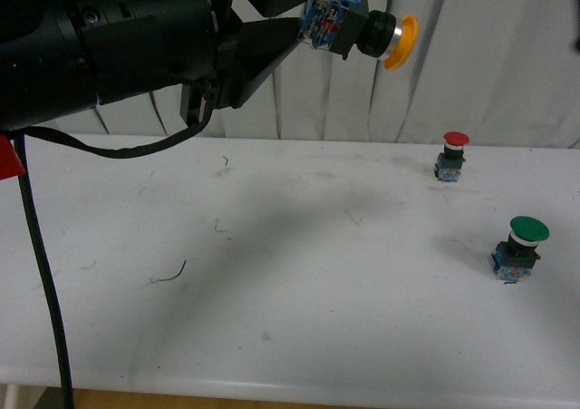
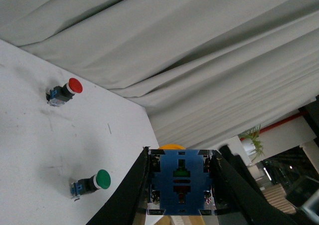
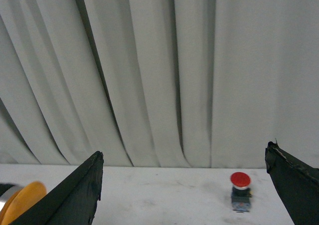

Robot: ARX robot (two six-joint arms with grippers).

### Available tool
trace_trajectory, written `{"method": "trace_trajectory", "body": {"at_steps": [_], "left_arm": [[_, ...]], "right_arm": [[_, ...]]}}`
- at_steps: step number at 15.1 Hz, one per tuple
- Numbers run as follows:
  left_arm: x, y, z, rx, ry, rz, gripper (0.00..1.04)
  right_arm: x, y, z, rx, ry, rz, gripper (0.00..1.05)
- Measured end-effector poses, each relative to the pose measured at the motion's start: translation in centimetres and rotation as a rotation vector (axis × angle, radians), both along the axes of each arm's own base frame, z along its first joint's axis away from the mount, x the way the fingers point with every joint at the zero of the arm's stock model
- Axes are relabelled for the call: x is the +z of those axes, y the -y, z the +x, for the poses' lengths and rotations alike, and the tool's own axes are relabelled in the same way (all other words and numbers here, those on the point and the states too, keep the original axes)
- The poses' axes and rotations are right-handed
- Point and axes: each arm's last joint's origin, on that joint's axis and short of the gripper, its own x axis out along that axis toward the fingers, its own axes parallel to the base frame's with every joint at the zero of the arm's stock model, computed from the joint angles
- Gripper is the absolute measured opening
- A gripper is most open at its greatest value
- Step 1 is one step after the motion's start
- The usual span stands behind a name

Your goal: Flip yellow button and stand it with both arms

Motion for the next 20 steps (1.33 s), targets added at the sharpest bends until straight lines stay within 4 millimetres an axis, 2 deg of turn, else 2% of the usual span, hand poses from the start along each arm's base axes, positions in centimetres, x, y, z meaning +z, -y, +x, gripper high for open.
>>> {"method": "trace_trajectory", "body": {"at_steps": [1, 2, 4, 5, 6, 8, 11, 14, 17, 20], "left_arm": [[0.4, 0.1, 0.0, -0.002, 0.011, -0.001, 0.3], [0.8, 0.2, 0.0, -0.003, 0.024, -0.002, 0.3], [1.0, 0.2, -0.1, -0.003, 0.03, -0.004, 0.3], [1.0, 0.3, -0.1, 0.004, 0.026, -0.003, 0.3], [1.2, 0.4, -0.2, 0.002, 0.03, -0.005, 0.3], [1.3, 0.5, -0.3, -0.003, 0.036, -0.003, 0.3], [1.3, 0.6, -0.3, -0.004, 0.04, -0.003, 0.3], [1.3, 0.6, -0.3, -0.003, 0.042, -0.003, 0.3], [1.4, 0.6, -0.3, -0.003, 0.042, -0.003, 0.3], [1.4, 0.5, -0.3, 0.002, 0.043, -0.004, 0.3]], "right_arm": [[0.1, -1.2, 2.9, 0.034, -0.032, 0.018, 0.98], [1.4, -2.2, 4.3, 0.079, -0.005, 0.056, 0.98], [3.8, -3.2, 4.2, 0.2, 0.066, 0.163, 0.98], [3.7, -3.4, 3.8, 0.277, 0.062, 0.231, 0.98], [2.9, -3.4, 3.4, 0.36, 0.025, 0.326, 0.98], [0.5, -3.2, 3.5, 0.511, -0.159, 0.527, 0.98], [-2.3, -3.5, 4.4, 0.587, -0.41, 0.865, 0.98], [-2.7, -4.0, 5.2, 0.605, -0.489, 1.054, 0.98], [-2.0, -5.2, 5.6, 0.655, -0.51, 1.119, 0.98], [-2.2, -6.0, 5.5, 0.674, -0.542, 1.145, 0.98]]}}
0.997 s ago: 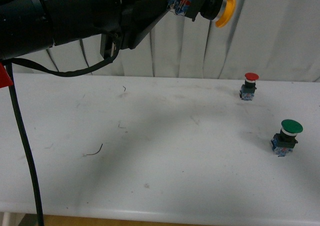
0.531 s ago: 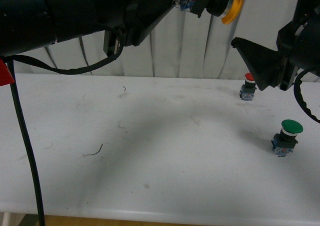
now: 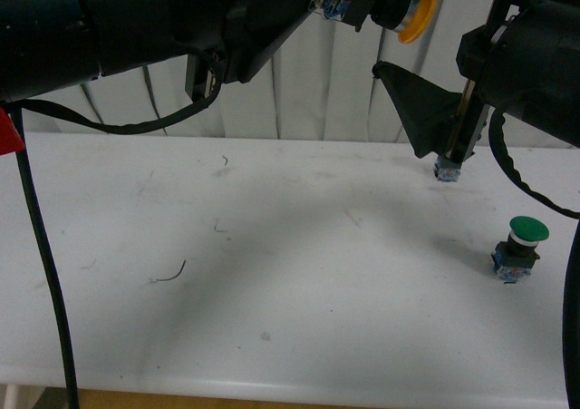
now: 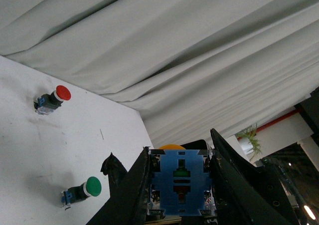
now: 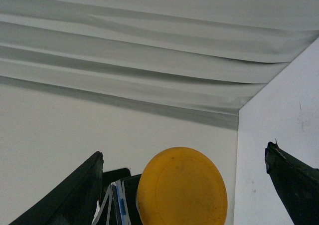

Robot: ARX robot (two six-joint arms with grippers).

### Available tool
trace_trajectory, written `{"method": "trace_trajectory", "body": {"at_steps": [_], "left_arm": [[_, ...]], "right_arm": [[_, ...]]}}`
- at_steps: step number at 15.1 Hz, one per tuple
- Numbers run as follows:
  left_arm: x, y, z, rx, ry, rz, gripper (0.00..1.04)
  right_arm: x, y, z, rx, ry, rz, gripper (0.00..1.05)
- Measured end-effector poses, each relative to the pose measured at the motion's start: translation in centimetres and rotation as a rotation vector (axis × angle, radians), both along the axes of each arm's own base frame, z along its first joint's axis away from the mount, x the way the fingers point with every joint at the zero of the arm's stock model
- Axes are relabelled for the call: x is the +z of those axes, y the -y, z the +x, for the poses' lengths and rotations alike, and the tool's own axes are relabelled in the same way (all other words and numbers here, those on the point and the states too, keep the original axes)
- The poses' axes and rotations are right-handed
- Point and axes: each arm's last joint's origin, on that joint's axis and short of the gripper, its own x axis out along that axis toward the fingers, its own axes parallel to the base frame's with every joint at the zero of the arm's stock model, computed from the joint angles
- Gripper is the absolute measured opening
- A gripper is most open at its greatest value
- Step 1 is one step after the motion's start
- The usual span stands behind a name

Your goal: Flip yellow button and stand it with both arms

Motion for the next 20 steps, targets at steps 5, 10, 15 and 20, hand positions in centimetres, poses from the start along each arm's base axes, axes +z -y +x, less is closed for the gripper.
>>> {"method": "trace_trajectory", "body": {"at_steps": [5, 10, 15, 20], "left_arm": [[-0.3, -0.2, -0.1, 0.006, -0.009, 0.009, 0.3], [-0.3, -0.3, -0.2, 0.008, -0.01, 0.013, 0.3], [-0.2, -0.6, -0.1, 0.016, -0.006, 0.011, 0.35], [0.4, -1.5, 0.0, 0.039, 0.005, -0.01, 0.96]], "right_arm": [[-0.2, 0.0, 0.1, -0.003, -0.02, 0.018, 0.84], [-0.1, 0.1, 0.1, -0.009, -0.018, 0.022, 0.36], [0.0, 0.0, 0.2, -0.008, -0.013, 0.022, 0.36], [0.0, 0.0, 0.2, -0.012, -0.014, 0.019, 0.36]]}}
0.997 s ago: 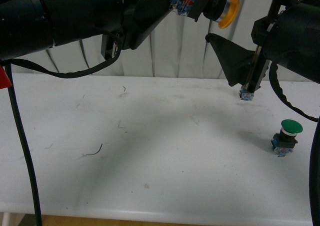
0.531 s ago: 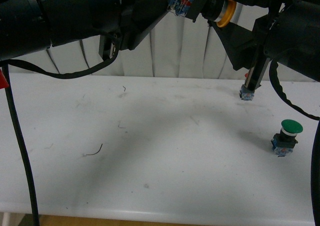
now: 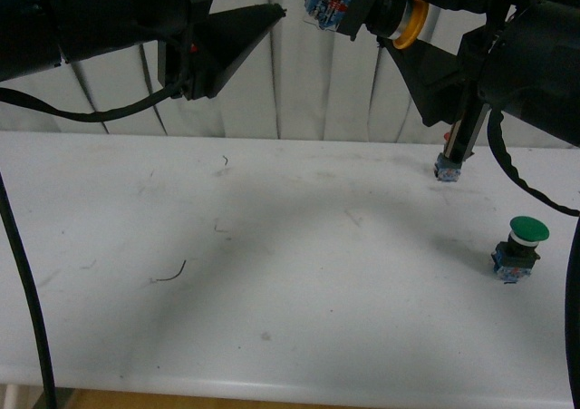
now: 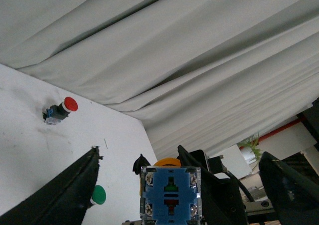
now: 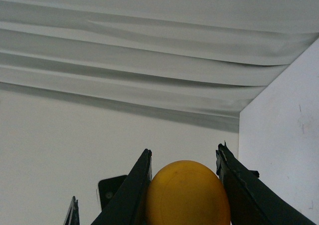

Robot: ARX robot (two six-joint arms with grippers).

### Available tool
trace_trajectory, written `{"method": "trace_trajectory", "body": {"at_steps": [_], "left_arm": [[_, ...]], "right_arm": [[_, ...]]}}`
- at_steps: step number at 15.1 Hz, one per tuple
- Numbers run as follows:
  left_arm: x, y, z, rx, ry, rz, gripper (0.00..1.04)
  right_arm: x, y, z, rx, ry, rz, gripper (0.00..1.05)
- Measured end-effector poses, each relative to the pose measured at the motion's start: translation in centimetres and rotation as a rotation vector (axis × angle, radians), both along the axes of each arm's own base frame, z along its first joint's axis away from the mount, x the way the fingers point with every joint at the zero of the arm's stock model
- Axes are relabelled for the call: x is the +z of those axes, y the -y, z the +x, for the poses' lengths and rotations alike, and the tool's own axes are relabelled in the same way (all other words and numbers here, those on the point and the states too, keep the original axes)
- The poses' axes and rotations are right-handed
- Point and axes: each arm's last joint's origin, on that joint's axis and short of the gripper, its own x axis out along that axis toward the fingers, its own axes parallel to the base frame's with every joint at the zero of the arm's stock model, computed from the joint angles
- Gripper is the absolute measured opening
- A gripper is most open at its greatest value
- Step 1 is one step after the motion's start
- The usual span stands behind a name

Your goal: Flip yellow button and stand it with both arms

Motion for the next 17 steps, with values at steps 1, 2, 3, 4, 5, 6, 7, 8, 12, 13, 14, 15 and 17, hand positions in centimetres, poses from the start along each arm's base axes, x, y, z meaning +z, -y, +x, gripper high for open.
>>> {"method": "trace_trajectory", "body": {"at_steps": [1, 2, 3, 4, 5, 6, 7, 8, 12, 13, 14, 15, 17], "left_arm": [[-0.2, -0.4, 0.1, 0.014, -0.017, 0.011, 0.99], [-0.3, -1.2, 0.3, 0.038, -0.028, 0.027, 0.98], [-0.2, -2.6, 0.6, 0.09, -0.047, 0.066, 0.98], [0.1, -4.4, 0.8, 0.159, -0.068, 0.123, 0.98], [0.5, -6.0, 0.9, 0.246, -0.08, 0.213, 0.98], [1.3, -7.1, 0.4, 0.306, -0.061, 0.289, 0.98], [2.7, -7.6, -0.8, 0.341, 0.017, 0.405, 0.98], [4.2, -7.8, -2.5, 0.35, 0.113, 0.524, 0.98], [4.8, -5.8, -12.1, 0.258, 0.402, 0.976, 0.98], [5.2, -5.4, -14.1, 0.445, 0.442, 0.973, 0.88], [4.1, -6.9, -16.7, 0.652, 0.338, 0.988, 0.72], [2.4, -9.0, -17.8, 0.795, 0.266, 0.998, 0.56], [0.7, -9.9, -18.7, 0.779, 0.276, 0.977, 0.31]], "right_arm": [[0.0, 0.0, 0.0, 0.0, 0.001, -0.001, 0.36], [0.0, 0.1, 0.0, -0.003, 0.005, -0.006, 0.36], [0.0, 0.5, 0.2, -0.019, 0.007, -0.009, 0.36], [0.0, 0.9, 0.3, -0.03, 0.009, -0.013, 0.36], [0.0, 1.2, 0.4, -0.043, 0.015, -0.019, 0.36], [0.0, 1.4, 0.4, -0.052, 0.021, -0.027, 0.36], [0.0, 1.4, 0.4, -0.056, 0.026, -0.035, 0.36], [0.0, 1.4, 0.4, -0.057, 0.033, -0.043, 0.36], [0.3, 1.3, 0.6, -0.058, 0.051, -0.051, 0.36], [0.2, 1.2, 0.7, -0.057, 0.054, -0.052, 0.36], [-0.2, 1.0, 0.8, -0.053, 0.042, -0.059, 0.36], [-0.4, 1.0, 0.8, -0.054, 0.036, -0.064, 0.36], [-0.4, 0.8, 0.7, -0.046, 0.043, -0.069, 0.36]]}}
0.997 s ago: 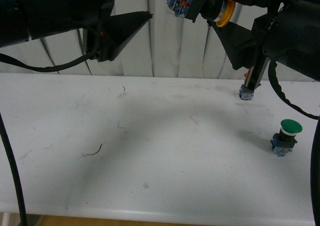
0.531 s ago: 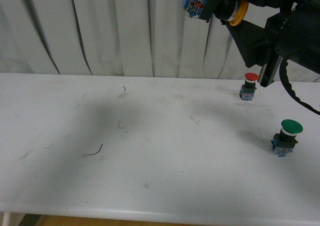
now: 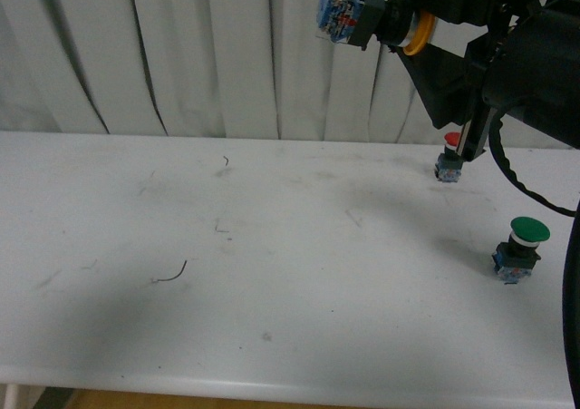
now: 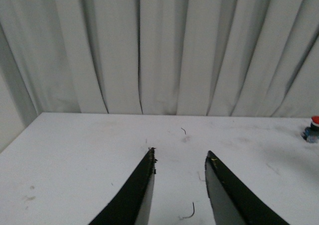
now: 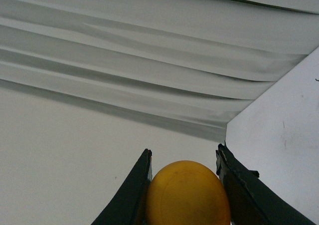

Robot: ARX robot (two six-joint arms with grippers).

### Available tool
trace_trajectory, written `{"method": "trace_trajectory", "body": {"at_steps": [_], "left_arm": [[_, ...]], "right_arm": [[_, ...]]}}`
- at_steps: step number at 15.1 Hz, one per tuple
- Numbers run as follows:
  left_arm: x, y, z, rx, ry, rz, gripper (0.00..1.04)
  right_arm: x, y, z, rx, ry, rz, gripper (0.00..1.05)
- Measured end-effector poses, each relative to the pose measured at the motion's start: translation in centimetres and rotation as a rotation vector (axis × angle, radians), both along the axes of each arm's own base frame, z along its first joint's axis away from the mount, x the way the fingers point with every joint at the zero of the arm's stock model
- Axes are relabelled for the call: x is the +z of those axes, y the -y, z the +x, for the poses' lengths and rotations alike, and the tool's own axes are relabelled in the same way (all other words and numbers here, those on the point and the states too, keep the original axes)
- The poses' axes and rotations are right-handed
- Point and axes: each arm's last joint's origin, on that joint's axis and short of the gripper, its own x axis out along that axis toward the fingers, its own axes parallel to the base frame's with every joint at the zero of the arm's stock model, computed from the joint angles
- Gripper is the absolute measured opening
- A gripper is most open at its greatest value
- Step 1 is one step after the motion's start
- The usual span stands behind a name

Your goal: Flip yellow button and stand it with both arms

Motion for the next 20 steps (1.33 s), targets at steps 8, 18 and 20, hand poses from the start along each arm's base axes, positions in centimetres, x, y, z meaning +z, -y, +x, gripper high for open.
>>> {"method": "trace_trajectory", "body": {"at_steps": [8, 18, 20], "left_arm": [[-4.5, -3.1, -2.3, 0.028, -0.004, -0.006, 0.02], [-6.3, -3.0, -3.5, 0.006, 0.005, -0.005, 0.02], [-7.0, -3.0, -4.5, 0.005, -0.045, -0.006, 0.02]], "right_arm": [[0.1, 0.0, 0.0, -0.004, 0.019, -0.021, 0.36], [0.2, -0.5, -0.1, 0.009, 0.026, -0.027, 0.36], [0.2, -0.5, -0.1, 0.01, 0.03, -0.029, 0.36]]}}
